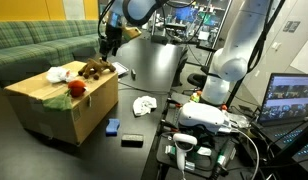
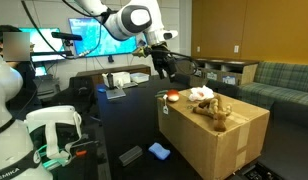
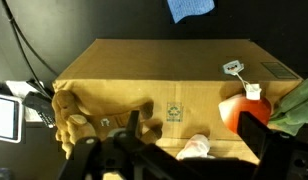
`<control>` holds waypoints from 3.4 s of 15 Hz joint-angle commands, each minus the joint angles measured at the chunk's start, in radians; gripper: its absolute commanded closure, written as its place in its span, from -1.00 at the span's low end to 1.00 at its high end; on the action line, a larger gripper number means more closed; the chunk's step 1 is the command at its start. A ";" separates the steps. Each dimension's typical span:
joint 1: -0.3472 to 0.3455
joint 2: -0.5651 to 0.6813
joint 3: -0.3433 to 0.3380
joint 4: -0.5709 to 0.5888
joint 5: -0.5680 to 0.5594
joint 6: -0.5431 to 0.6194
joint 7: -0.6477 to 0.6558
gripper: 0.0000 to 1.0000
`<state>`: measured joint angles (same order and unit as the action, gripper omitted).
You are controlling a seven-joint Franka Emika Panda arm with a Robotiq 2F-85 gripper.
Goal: Put the objects on the table on the box and the objects on the box on the table
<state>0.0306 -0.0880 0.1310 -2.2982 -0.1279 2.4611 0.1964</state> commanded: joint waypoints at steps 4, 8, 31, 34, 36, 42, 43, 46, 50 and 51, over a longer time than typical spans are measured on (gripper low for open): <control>0.010 0.195 -0.054 0.102 -0.192 0.192 0.087 -1.00; 0.036 0.250 -0.116 0.114 -0.340 0.267 0.160 -1.00; 0.051 0.665 -0.228 0.441 -0.779 0.327 0.448 -1.00; 0.040 0.659 -0.211 0.438 -0.750 0.282 0.421 -0.98; 0.026 0.656 -0.187 0.434 -0.703 0.237 0.394 -0.48; 0.095 0.620 -0.225 0.412 -0.464 0.100 0.297 0.39; 0.100 0.610 -0.227 0.410 -0.438 0.073 0.288 0.55; 0.120 0.585 -0.239 0.406 -0.386 0.010 0.301 0.97; 0.135 0.545 -0.252 0.379 -0.349 -0.004 0.323 0.92; 0.142 0.520 -0.260 0.358 -0.353 -0.002 0.339 0.91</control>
<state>0.1397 0.5010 -0.0997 -1.8844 -0.5101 2.4741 0.5151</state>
